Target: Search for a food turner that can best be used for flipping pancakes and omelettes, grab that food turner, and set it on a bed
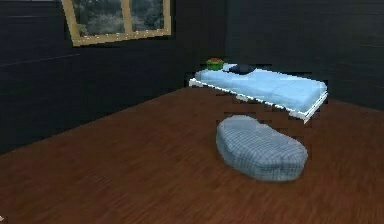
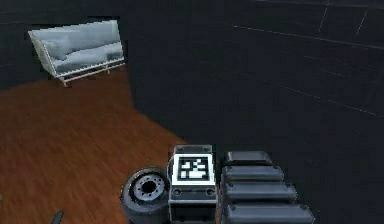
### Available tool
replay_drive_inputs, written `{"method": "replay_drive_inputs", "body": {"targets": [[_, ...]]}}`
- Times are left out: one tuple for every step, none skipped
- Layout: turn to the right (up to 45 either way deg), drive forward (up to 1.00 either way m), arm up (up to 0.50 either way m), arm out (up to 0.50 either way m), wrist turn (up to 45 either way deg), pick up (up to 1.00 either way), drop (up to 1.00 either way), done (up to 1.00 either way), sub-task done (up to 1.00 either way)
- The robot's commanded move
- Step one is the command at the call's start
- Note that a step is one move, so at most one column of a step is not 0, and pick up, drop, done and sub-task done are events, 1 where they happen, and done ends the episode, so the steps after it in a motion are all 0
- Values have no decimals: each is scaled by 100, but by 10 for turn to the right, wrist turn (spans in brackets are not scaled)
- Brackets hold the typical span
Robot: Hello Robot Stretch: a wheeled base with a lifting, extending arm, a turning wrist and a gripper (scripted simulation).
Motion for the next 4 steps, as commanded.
{"method": "replay_drive_inputs", "body": {"targets": [[0, 100, 0, 0, 0, 0, 0, 0, 0], [-30, 0, 0, 0, 0, 0, 0, 0, 0], [0, 100, 0, 0, 0, 0, 0, 0, 0], [-180, 0, 0, 0, 0, 0, 0, 0, 0]]}}
